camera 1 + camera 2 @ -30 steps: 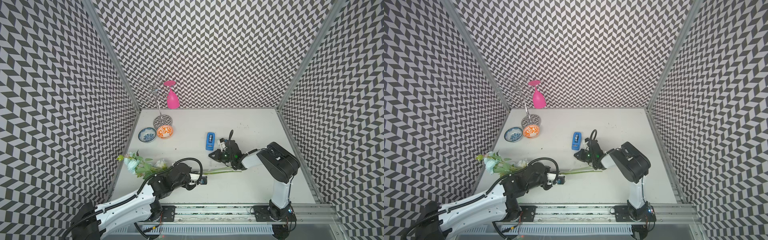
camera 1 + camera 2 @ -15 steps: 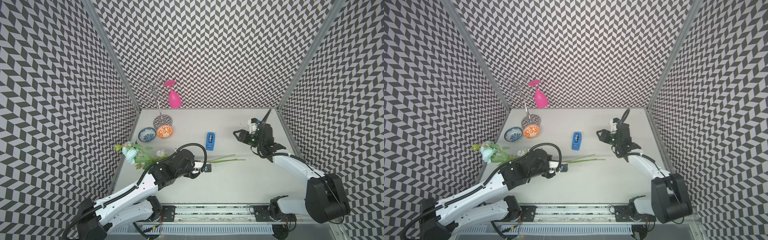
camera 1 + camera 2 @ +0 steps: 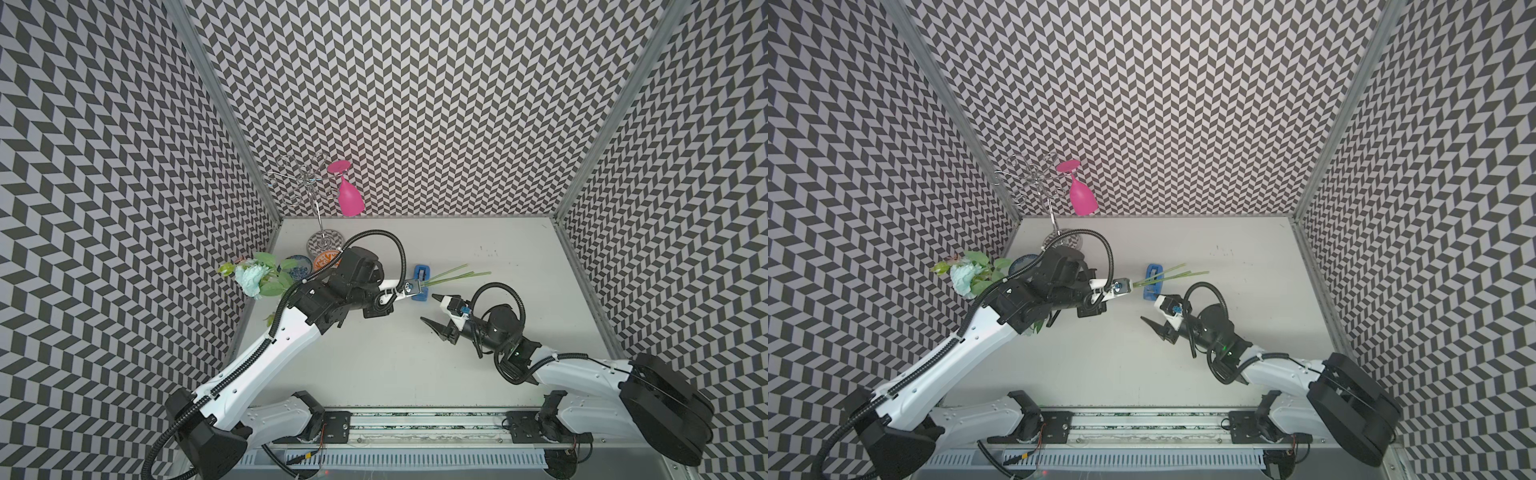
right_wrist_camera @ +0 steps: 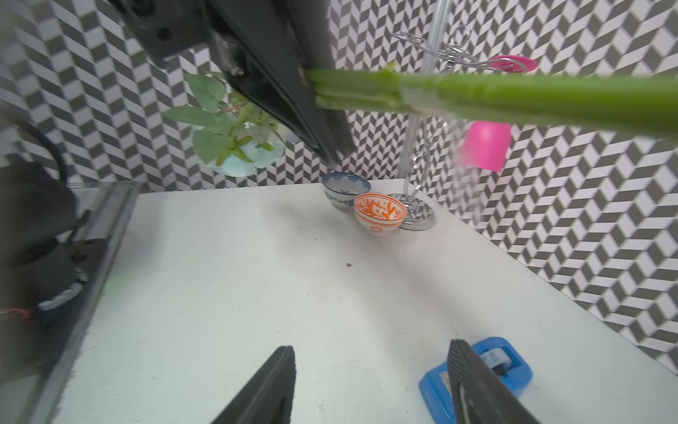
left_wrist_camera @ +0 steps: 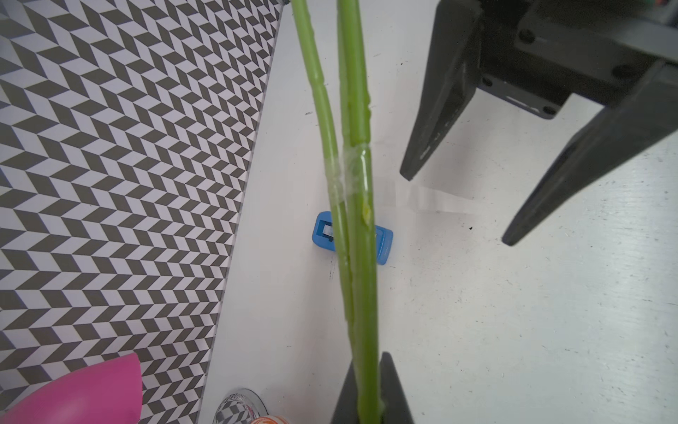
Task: Wrap bouquets with tape
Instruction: Wrap the tape around the bouquet.
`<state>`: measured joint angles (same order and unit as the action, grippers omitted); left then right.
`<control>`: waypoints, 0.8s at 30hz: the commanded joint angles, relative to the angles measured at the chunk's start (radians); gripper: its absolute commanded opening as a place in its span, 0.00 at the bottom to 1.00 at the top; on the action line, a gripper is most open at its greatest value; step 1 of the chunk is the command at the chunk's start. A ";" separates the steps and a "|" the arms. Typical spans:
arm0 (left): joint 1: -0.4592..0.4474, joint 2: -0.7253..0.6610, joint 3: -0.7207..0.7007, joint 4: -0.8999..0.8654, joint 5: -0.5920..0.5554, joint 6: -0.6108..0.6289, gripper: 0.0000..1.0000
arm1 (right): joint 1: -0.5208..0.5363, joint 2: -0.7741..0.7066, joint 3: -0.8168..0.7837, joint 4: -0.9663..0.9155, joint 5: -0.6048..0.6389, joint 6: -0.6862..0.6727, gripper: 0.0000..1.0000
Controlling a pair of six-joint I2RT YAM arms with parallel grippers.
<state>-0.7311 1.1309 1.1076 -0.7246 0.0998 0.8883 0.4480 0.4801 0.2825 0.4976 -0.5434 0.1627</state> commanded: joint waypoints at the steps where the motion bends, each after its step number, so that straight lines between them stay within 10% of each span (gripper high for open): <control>1: 0.031 0.009 0.060 -0.045 0.056 -0.007 0.00 | 0.229 0.130 -0.032 0.169 0.110 -0.246 0.70; 8: 0.053 0.030 0.107 -0.071 0.081 -0.002 0.00 | 0.376 0.486 0.027 0.274 0.428 -0.430 0.71; 15: 0.058 0.021 0.121 -0.067 0.072 -0.005 0.00 | 0.364 0.692 0.100 0.348 0.441 -0.449 0.71; 24: 0.090 0.030 0.127 -0.024 0.068 -0.030 0.00 | 0.356 0.809 0.144 0.395 0.101 -0.426 0.63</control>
<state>-0.6506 1.1614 1.1957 -0.7712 0.1539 0.8684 0.8040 1.2568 0.3889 0.8139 -0.2924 -0.2634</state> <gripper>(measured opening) 0.073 0.636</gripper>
